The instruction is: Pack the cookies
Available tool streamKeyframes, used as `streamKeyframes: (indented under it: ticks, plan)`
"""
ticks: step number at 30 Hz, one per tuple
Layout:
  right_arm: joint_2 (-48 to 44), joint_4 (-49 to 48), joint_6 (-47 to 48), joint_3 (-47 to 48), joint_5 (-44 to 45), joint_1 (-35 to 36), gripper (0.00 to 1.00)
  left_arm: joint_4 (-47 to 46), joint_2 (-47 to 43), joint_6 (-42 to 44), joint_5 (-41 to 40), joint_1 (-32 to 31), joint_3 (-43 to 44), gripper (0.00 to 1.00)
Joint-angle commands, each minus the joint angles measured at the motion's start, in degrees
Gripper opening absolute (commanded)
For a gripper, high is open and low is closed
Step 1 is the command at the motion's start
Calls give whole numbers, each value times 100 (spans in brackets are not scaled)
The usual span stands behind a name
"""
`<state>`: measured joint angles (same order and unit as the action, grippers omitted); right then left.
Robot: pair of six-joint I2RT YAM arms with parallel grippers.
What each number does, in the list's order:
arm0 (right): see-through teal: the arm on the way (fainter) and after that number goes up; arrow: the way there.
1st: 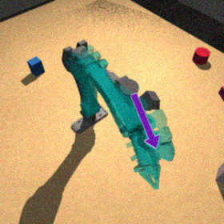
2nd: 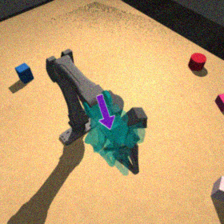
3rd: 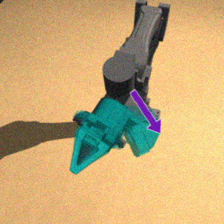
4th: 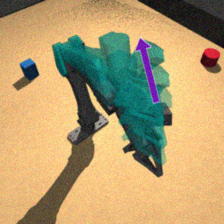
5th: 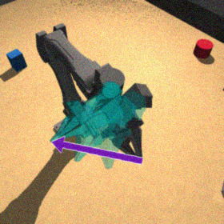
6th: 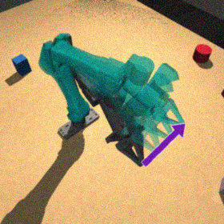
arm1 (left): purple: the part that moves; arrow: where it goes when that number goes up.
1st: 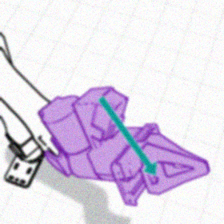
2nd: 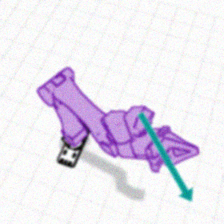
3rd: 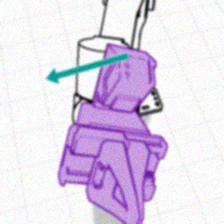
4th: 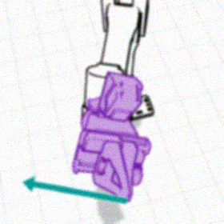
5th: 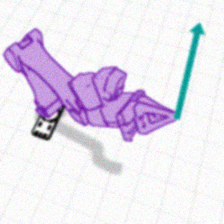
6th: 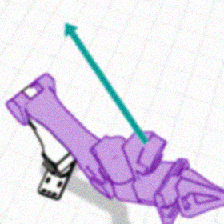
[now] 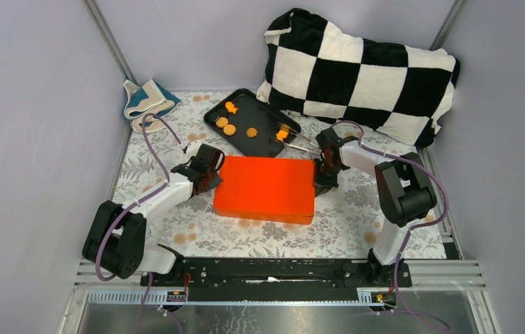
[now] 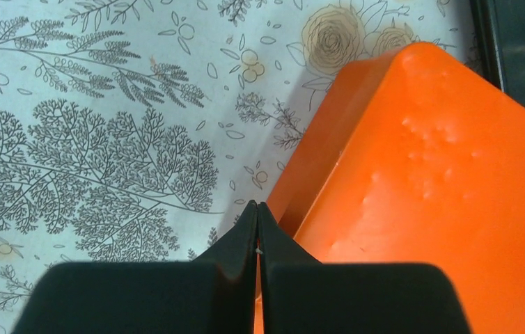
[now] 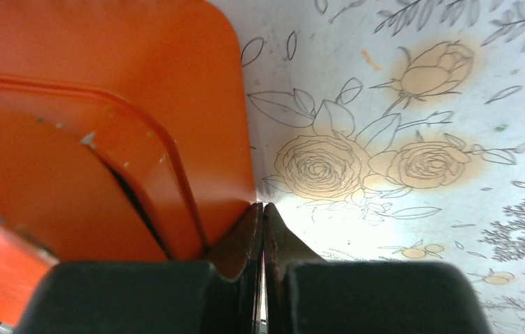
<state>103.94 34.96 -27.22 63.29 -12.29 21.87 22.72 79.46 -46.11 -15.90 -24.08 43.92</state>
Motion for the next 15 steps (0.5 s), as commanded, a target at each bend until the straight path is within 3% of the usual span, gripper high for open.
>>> streamKeyframes:
  ticks: [1,6,8,11,15]
  plan:
    - [-194,-266,-420,597,326,406,0,-96,-81,-228,1020,-387,-206,0]
    - [-724,960,-739,1023,3303,493,0,39,-49,-245,835,-385,-142,0]
    - [-924,1386,-764,1270,3991,614,0,17,-32,-251,859,-383,-105,0]
    - [-1203,1548,-673,1444,4036,822,0,31,36,-203,832,-387,-48,0]
    - [-1368,1423,-539,1388,3379,1044,0,69,139,-171,804,-387,33,0]
